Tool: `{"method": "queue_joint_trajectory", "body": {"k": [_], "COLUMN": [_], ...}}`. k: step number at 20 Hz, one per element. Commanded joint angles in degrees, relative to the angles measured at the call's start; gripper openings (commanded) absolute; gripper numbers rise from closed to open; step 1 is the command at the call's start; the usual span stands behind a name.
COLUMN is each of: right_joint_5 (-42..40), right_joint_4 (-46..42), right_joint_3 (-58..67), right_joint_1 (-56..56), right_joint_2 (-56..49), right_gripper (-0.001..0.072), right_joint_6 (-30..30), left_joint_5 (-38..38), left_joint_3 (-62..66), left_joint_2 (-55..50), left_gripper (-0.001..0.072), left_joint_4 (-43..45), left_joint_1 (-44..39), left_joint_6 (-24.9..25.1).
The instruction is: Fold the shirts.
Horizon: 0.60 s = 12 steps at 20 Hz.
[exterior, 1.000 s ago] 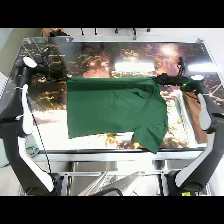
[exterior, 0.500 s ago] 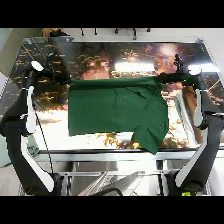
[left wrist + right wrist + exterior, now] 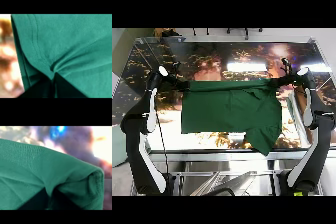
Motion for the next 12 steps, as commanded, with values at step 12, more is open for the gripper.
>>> {"method": "queue_joint_trajectory", "body": {"k": [12], "right_joint_5": [19.02], "right_joint_4": [-0.35], "right_joint_3": [-22.21], "right_joint_1": [-10.64], "right_joint_2": [28.98], "right_gripper": [0.0338], "right_joint_6": [14.21], "left_joint_5": [-12.59], "left_joint_3": [-37.99], "left_joint_2": [24.48], "left_gripper": [0.0700], "left_joint_4": [-7.89], "left_joint_1": [12.39], "left_joint_6": [-1.66]}}
